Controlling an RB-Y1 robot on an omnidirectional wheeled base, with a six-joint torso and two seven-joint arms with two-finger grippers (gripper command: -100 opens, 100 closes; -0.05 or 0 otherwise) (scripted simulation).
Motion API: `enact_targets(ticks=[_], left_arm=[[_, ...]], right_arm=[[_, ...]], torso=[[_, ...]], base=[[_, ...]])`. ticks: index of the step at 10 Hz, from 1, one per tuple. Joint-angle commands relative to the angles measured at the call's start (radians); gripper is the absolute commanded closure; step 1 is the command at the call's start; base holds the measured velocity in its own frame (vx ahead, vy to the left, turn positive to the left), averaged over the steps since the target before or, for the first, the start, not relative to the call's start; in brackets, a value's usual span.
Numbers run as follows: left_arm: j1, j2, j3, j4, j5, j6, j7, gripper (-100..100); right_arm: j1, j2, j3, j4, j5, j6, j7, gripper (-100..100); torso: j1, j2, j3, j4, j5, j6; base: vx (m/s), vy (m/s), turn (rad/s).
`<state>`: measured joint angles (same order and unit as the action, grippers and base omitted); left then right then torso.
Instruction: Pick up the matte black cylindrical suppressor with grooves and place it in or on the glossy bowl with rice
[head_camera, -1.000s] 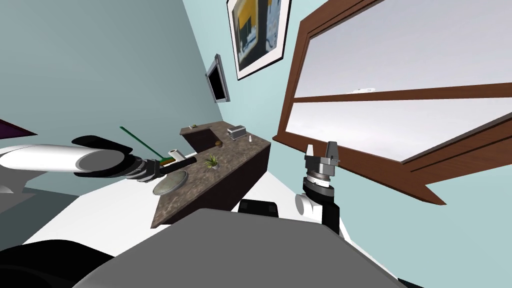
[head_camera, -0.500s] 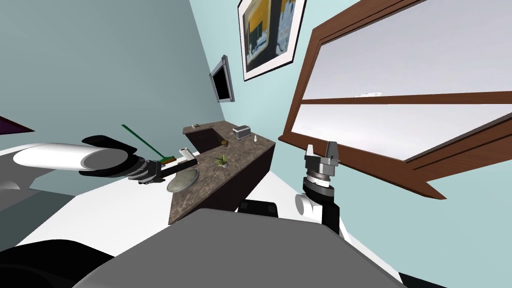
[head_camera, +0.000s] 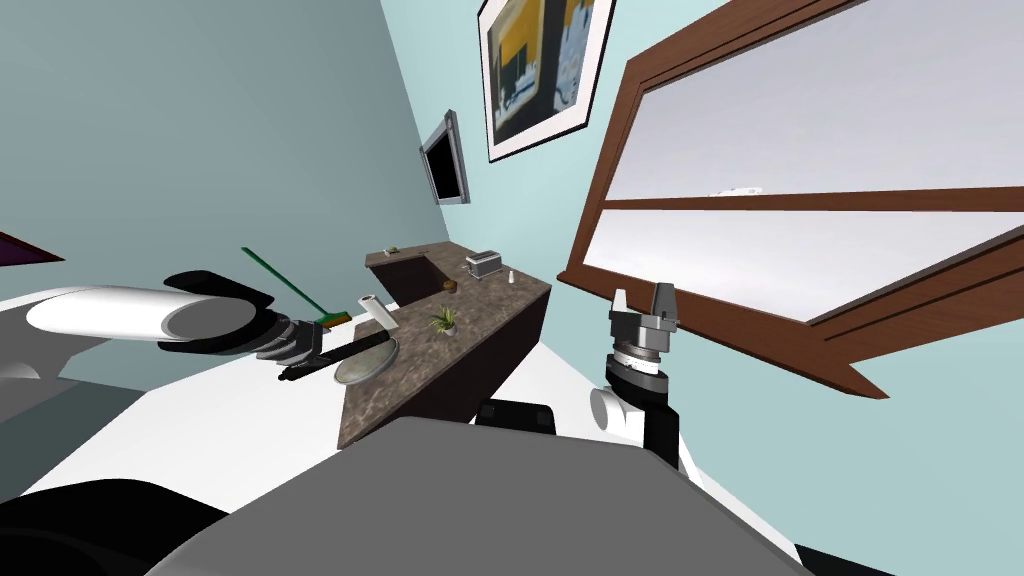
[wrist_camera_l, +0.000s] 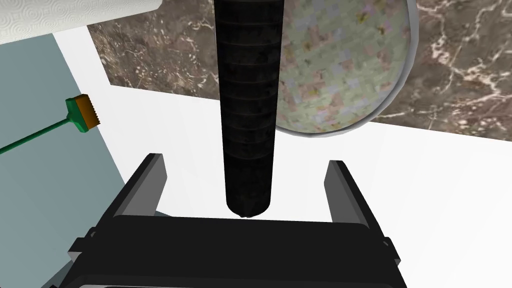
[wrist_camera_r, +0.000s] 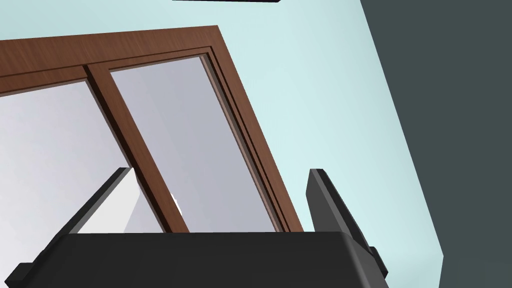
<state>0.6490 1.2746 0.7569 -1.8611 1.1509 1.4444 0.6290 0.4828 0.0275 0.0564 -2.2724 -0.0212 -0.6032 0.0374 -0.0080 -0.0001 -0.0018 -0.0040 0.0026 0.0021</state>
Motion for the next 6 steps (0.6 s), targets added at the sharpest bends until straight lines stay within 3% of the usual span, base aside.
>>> enact_targets(ticks=[1, 4, 5, 6], left_arm=[[-0.014, 0.032, -0.014, -0.007, 0.016, 0.002, 0.032, -100], [-0.055, 0.128, -0.057, -0.029, 0.065, 0.007, 0.12, -100], [-0.055, 0.129, -0.057, -0.029, 0.065, 0.007, 0.129, -100], [-0.069, 0.161, -0.072, -0.036, 0.081, 0.008, 0.161, -100]], right_arm=[[0.0, 0.0, 0.0, 0.0, 0.0, 0.0, 0.0, 0], [0.0, 0.0, 0.0, 0.0, 0.0, 0.0, 0.0, 0], [0.0, 0.0, 0.0, 0.0, 0.0, 0.0, 0.0, 0], [0.0, 0.0, 0.0, 0.0, 0.0, 0.0, 0.0, 0]], torso=[[0.0, 0.0, 0.0, 0.0, 0.0, 0.0], [0.003, 0.003, 0.002, 0.001, 0.001, 0.0], [0.004, 0.004, 0.002, 0.001, 0.001, 0.0], [0.003, 0.003, 0.002, 0.001, 0.001, 0.0]], base=[[-0.028, 0.023, 0.012], [-0.062, 0.053, -0.008], [-0.047, 0.042, -0.019], [-0.026, 0.023, -0.012]])
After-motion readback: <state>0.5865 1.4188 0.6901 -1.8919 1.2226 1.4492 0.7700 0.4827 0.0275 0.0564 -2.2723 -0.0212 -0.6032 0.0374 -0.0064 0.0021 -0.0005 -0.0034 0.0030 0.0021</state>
